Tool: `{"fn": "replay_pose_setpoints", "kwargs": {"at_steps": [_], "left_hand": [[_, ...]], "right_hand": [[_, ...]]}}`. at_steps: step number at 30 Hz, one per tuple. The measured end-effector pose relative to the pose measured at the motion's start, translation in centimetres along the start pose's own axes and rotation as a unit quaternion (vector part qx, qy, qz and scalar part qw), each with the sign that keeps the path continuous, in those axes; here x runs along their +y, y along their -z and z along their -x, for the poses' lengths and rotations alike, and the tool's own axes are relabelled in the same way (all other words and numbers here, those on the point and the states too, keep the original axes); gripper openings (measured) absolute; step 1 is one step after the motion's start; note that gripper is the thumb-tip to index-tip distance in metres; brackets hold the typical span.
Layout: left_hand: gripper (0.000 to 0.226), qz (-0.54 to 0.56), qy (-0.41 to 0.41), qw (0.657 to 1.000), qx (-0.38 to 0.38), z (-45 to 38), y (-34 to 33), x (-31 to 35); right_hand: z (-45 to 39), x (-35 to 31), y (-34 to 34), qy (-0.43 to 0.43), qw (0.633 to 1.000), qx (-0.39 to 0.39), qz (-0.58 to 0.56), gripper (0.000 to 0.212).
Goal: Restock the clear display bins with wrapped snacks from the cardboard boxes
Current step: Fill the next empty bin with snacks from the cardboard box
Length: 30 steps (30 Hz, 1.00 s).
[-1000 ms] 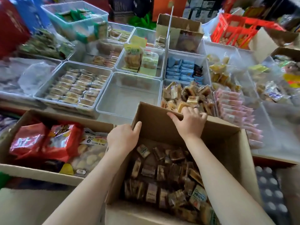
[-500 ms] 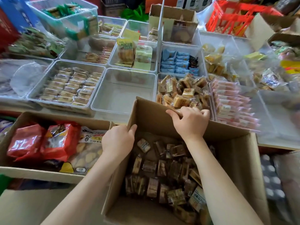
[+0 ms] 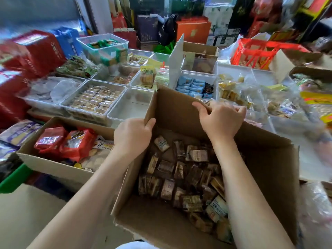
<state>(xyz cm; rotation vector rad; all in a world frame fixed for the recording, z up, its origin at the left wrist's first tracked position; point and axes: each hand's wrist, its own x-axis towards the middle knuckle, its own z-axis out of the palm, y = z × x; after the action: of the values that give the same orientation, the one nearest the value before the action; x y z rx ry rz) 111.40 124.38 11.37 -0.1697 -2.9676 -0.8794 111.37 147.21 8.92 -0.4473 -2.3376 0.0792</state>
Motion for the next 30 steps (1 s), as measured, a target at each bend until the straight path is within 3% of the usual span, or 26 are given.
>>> {"fn": "replay_pose_setpoints", "kwargs": {"at_steps": [5,17,30], "left_hand": [[0.052,-0.001,0.014,1.000,-0.017,4.5,-4.2,4.1],[0.051,-0.013,0.070,0.988,-0.141,8.3,-20.4,12.1],[0.055,-0.027,0.066,0.990,-0.120,2.5,-24.9,15.4]], "right_hand": [[1.1,7.0,2.4,0.038,0.999,0.002,0.010,0.065],[6.0,24.3,-2.1,0.033,0.990,-0.123,0.055,0.064],[1.9,29.4,-9.3,0.013,0.986,-0.161,0.039,0.068]]}}
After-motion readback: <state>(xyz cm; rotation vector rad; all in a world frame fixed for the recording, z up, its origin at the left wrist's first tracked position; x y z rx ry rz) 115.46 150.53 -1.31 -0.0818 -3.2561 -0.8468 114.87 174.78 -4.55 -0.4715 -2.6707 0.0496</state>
